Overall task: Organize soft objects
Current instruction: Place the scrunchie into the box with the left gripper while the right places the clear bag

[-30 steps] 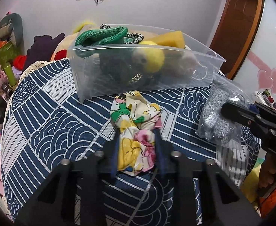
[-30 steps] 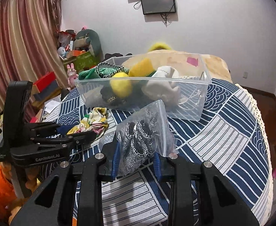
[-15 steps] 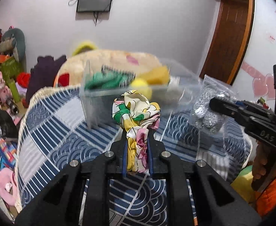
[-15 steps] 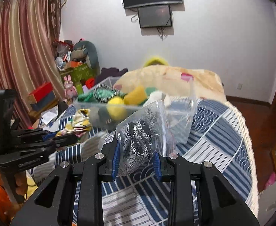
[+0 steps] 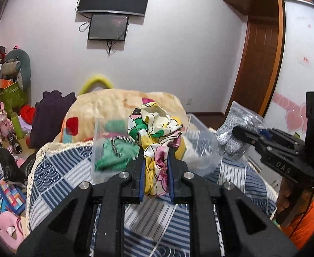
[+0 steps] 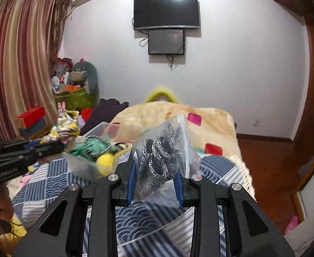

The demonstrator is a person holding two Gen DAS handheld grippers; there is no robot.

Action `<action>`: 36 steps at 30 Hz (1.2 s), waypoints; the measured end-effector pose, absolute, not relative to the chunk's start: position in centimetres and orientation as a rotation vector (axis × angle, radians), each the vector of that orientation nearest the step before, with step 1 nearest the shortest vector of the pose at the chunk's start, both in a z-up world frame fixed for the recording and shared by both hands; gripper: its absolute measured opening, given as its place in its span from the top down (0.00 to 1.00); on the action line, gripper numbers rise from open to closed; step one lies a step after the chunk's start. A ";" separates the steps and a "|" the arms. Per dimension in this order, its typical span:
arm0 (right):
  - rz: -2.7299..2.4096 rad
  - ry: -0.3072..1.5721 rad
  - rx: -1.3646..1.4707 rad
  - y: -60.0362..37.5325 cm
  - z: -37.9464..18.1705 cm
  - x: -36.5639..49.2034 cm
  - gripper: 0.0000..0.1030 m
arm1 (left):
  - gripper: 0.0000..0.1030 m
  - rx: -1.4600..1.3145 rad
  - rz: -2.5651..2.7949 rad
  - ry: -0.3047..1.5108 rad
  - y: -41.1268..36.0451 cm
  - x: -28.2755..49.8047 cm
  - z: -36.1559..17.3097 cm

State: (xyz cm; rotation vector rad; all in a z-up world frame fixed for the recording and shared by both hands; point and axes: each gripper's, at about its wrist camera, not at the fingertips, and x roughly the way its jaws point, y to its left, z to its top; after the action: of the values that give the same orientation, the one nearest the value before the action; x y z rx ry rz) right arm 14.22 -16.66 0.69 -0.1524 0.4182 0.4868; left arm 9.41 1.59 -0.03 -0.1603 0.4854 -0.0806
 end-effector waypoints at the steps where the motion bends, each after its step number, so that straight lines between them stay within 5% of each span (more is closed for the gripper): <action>1: 0.480 0.416 -0.157 -16.6 0.7 14.5 0.74 | 0.84 -0.165 -0.081 0.480 1.7 9.8 0.2; 27: 0.464 0.552 -0.313 -14.0 -2.9 19.2 0.73 | 0.84 -0.186 -0.091 0.659 1.3 20.2 -4.3; 36: 0.458 0.558 -0.322 -13.3 -3.2 19.3 0.70 | 0.56 -0.165 -0.077 0.649 1.0 19.8 -3.8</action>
State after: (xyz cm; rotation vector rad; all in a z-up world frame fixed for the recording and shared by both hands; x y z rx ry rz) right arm 19.33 -13.26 -3.20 -0.3224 0.5584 0.4584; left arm 19.85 1.02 -3.75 -0.1650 0.6493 -0.0775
